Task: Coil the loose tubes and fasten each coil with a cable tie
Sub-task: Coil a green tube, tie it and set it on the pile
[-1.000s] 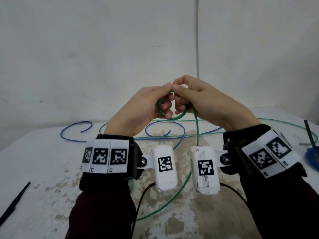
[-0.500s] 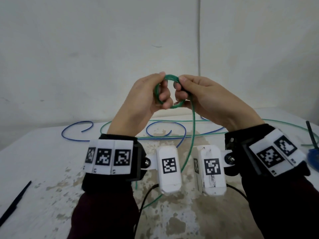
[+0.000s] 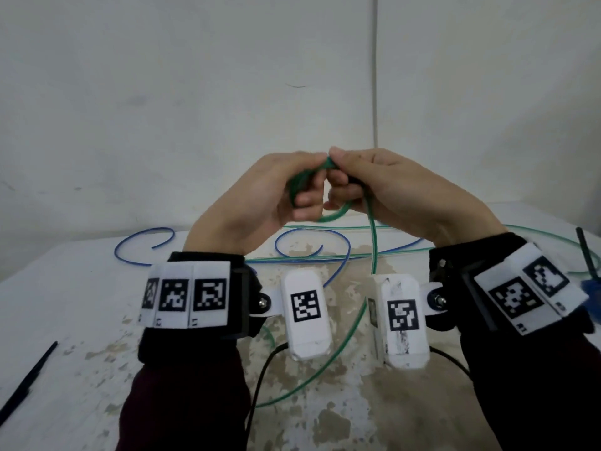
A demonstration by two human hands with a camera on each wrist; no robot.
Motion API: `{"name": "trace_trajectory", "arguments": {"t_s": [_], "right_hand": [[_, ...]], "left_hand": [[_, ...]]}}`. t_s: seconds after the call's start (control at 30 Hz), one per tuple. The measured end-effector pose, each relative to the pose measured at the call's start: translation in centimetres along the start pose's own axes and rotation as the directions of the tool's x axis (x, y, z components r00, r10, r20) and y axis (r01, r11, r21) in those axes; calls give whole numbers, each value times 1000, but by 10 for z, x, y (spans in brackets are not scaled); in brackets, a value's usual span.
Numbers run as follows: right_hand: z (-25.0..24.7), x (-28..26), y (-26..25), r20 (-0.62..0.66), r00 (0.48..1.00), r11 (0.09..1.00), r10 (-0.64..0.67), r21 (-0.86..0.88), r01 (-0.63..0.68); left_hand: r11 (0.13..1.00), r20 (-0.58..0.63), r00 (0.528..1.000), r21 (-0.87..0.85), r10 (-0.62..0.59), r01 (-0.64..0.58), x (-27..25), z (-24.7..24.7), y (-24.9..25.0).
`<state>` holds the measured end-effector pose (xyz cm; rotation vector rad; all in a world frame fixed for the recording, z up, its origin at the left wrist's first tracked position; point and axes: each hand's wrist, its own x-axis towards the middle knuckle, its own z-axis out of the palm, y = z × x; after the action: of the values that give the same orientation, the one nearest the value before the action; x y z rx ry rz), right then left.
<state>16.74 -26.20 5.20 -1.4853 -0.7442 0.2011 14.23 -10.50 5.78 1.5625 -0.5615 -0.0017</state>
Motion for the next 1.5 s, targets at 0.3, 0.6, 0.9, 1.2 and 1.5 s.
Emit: {"name": "trace_trajectory", "arguments": {"t_s": [0.3,0.6,0.9,1.2,1.5], "right_hand": [[0,-2,-6,-39,999,994,-18,104,22],[2,1,-7,-92,995,996,-50,65,56],[-10,-3,-5,-105,993,972,-60,-233,34],[-12,-4,-7,-75,994,997,-76,-13,75],[-3,-3,-5,-41,998,978,-38,-209,29]], "left_hand": [[992,-118,990,-86,79,-89,4,-1,3],[987,-169,974,-23,153,-159,3,5,2],[999,20,999,-21,-27,28,-4,2,1],[994,-29,994,-23,106,-106,-5,3,2],[999,-1,1000,-24,-31,31,-2,1,-1]]}}
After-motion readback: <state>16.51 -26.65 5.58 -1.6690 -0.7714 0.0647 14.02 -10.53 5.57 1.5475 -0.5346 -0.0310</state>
